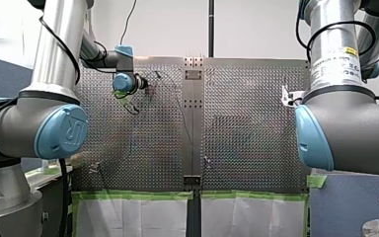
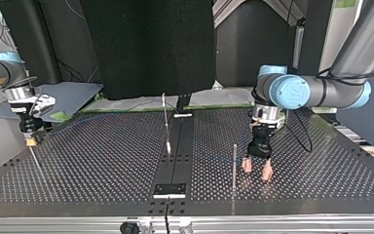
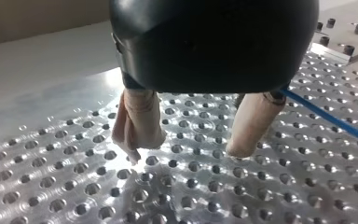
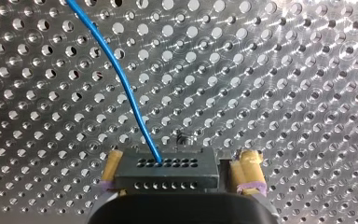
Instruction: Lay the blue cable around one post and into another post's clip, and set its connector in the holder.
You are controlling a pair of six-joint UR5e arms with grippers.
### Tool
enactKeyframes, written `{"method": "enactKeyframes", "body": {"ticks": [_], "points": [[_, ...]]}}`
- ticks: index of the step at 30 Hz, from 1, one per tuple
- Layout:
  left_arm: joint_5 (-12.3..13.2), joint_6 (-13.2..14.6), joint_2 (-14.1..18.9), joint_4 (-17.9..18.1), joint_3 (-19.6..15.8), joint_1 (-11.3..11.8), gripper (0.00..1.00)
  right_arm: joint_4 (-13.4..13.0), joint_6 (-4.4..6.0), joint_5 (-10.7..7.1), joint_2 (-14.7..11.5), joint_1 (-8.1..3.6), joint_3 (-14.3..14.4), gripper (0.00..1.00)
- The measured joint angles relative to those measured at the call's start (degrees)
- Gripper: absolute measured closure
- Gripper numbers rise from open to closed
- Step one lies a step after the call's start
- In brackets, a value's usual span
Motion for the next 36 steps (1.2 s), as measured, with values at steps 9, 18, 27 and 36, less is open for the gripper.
{"method": "enactKeyframes", "body": {"ticks": [9,18,27,36], "points": [[4.4,-3.2,1.6,-2.9,0.5,-0.3,0.00,0.0,0.00,0.00,0.0,0.00,0.0,0.01],[5.9,-5.9,3.8,-4.5,0.5,-1.5,0.00,0.0,0.00,0.00,0.0,0.00,0.0,0.01],[4.3,-1.5,3.9,-9.4,0.5,-2.4,0.00,0.0,0.00,0.00,0.0,0.00,0.0,0.01],[1.4,3.5,4.0,-14.3,0.5,-2.7,0.00,0.0,0.00,0.00,0.0,0.00,0.0,0.01]]}}
